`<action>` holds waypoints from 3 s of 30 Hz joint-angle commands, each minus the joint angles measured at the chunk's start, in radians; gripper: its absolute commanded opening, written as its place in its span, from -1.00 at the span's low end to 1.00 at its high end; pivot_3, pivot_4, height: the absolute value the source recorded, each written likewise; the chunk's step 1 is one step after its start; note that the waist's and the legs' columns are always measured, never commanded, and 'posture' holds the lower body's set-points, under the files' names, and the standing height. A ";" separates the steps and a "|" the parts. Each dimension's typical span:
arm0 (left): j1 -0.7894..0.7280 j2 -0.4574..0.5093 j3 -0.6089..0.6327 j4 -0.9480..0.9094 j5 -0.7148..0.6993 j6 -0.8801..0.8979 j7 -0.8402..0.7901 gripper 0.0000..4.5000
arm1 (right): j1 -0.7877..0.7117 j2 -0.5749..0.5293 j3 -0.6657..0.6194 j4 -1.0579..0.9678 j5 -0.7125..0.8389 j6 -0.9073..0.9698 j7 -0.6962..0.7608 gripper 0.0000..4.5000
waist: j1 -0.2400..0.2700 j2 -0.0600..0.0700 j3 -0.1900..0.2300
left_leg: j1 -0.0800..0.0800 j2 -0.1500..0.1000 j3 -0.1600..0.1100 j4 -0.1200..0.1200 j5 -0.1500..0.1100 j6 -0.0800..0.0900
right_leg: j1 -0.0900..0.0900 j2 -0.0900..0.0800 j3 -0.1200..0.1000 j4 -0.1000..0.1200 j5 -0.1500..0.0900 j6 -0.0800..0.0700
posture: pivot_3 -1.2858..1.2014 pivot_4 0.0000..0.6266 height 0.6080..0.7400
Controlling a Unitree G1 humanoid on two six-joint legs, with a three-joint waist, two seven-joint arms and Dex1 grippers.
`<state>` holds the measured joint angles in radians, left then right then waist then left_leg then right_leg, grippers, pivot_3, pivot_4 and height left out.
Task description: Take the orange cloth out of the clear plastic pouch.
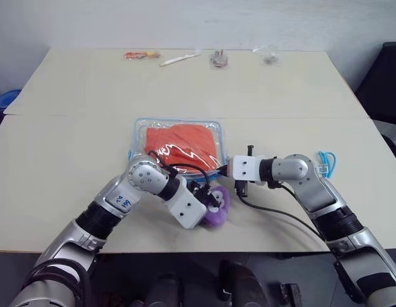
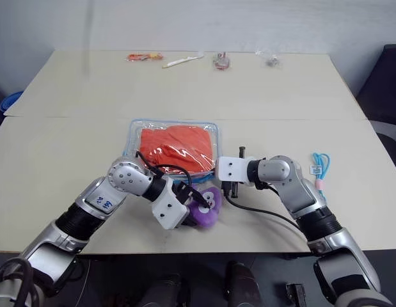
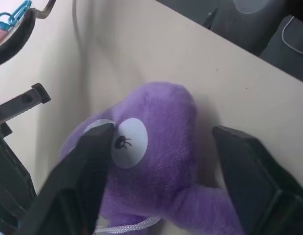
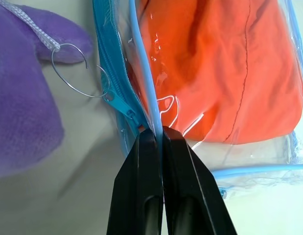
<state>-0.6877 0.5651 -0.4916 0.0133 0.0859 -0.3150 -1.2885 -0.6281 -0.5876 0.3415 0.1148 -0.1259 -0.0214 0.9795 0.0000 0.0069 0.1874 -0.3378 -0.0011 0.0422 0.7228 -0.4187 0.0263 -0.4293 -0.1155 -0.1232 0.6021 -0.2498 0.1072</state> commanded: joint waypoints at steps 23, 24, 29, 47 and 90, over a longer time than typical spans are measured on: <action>0.165 0.283 0.290 -0.180 -0.135 0.296 0.063 -0.99 | 0.074 -0.079 -0.075 -0.081 -0.006 -0.043 -0.021 -1.00 | 0.000 0.001 0.000 | 0.000 0.003 -0.001 0.000 0.000 0.000 | 0.000 0.000 0.000 0.000 0.000 0.000 | 0.03 -0.52 1.00; 0.171 0.293 0.305 -0.187 -0.142 0.312 0.068 -0.99 | 0.076 -0.083 -0.076 -0.082 -0.007 -0.047 -0.020 -1.00 | -0.001 0.001 0.001 | 0.000 0.003 -0.001 0.000 0.000 0.000 | 0.000 0.000 0.000 0.000 0.000 0.000 | 0.03 -0.52 1.00; 0.241 0.385 0.443 -0.211 -0.202 0.430 0.084 -0.99 | 0.089 -0.112 -0.090 -0.098 0.001 -0.070 -0.016 -1.00 | -0.003 0.002 0.001 | 0.000 0.004 -0.001 -0.001 0.000 0.000 | 0.000 0.000 0.000 0.000 0.000 0.000 | 0.03 -0.52 1.00; 0.547 0.618 0.841 -0.116 -0.385 0.574 -0.008 -0.99 | 0.142 -0.245 -0.142 -0.150 0.105 -0.231 0.099 -1.00 | -0.005 0.006 0.004 | 0.001 0.005 0.000 -0.002 0.000 0.000 | 0.000 0.001 0.000 -0.002 0.000 -0.001 | 0.03 -0.52 1.00; -0.064 0.377 0.239 -0.217 -0.203 0.517 0.033 0.99 | 0.463 -0.288 -0.476 -0.857 0.681 0.606 -0.081 1.00 | 0.019 0.005 0.003 | 0.002 -0.002 0.006 -0.003 -0.001 0.000 | 0.000 0.001 0.004 0.000 0.000 0.000 | 0.03 -0.52 1.00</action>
<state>-0.7389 0.9359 -0.2429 -0.2081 -0.1660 0.2620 -1.2548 -0.1681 -0.8736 -0.0994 -0.6945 0.5404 0.5768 0.9248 0.0189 0.0121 0.1903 -0.3356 -0.0026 0.0496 0.7199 -0.4194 0.0264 -0.4301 -0.1139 -0.1193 0.6018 -0.2498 0.1071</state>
